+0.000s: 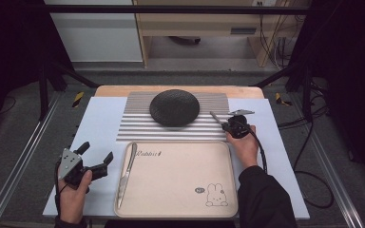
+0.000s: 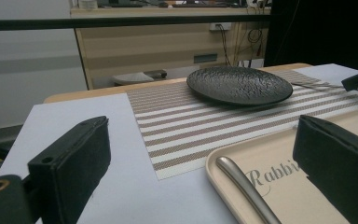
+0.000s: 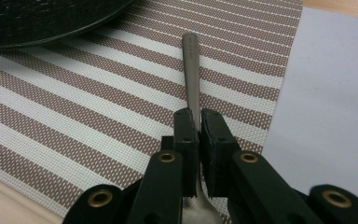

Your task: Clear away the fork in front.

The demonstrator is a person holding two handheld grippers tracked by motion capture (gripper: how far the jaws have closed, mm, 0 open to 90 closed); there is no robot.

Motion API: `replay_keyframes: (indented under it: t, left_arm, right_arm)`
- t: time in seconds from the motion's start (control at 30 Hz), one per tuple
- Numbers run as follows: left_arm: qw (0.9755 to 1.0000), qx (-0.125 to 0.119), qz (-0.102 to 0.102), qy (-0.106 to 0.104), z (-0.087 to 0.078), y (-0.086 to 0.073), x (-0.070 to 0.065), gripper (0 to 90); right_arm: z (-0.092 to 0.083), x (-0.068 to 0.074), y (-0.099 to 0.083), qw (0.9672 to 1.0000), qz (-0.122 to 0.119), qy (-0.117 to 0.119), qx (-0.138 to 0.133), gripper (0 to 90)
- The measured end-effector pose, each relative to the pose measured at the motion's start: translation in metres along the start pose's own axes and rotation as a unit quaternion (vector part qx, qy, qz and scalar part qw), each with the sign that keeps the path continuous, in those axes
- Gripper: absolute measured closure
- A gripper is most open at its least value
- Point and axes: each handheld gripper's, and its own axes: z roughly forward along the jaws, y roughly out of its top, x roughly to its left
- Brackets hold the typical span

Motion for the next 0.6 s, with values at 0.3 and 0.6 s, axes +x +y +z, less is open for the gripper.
replay_keyframes:
  t: [0.3,0.6]
  left_arm:
    - [1.0000,0.000,-0.002,-0.001,0.000,0.000,0.000,4.2]
    - [1.0000,0.001,0.000,-0.003,0.001,0.000,-0.001,4.4]
  right_arm:
    - [-0.006,0.002,0.003,0.9999,-0.009,0.005,-0.008,85.9]
    - [-0.015,0.000,0.003,0.9998,-0.018,0.002,-0.010,85.9]
